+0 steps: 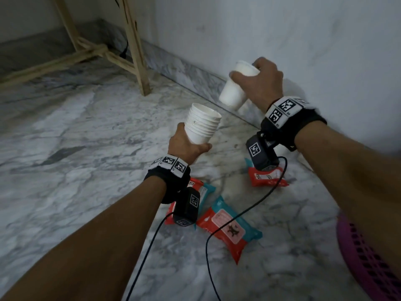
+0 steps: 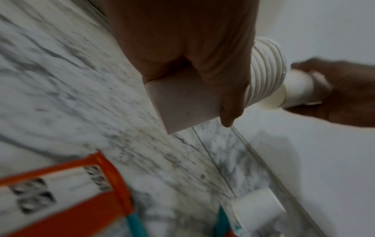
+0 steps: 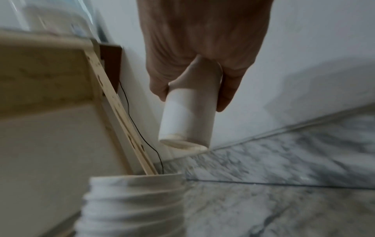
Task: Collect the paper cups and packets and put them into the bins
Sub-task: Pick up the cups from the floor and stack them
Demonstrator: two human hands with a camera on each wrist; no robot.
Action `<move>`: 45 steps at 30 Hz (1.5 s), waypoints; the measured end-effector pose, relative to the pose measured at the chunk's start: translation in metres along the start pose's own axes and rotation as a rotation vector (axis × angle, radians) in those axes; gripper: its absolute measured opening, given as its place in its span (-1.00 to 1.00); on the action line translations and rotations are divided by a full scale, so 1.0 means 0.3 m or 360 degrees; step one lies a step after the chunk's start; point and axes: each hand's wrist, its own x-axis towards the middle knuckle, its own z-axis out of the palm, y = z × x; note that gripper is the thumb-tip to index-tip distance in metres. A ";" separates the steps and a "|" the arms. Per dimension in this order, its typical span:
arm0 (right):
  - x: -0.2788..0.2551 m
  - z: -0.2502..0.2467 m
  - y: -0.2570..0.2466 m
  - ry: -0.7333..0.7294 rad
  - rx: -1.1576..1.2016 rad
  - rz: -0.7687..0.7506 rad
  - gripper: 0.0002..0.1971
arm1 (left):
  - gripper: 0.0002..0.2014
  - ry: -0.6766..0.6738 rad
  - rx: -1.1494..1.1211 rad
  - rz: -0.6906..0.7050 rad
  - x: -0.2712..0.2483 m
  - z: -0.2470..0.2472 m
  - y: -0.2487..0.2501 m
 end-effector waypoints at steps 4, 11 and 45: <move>-0.054 -0.097 -0.049 -0.0017 0.0216 -0.0083 -0.51 | -0.25 -0.0024 -0.0055 0.0056 -0.040 0.056 0.089; -0.187 -0.120 0.086 -0.0611 0.0023 -0.0004 -0.40 | -0.26 -0.0108 -0.0059 0.0138 -0.079 0.175 0.192; 0.016 -0.045 0.464 -0.0640 -0.1492 -0.0070 -0.20 | -0.27 -0.0156 -0.0012 0.0054 0.025 0.284 0.054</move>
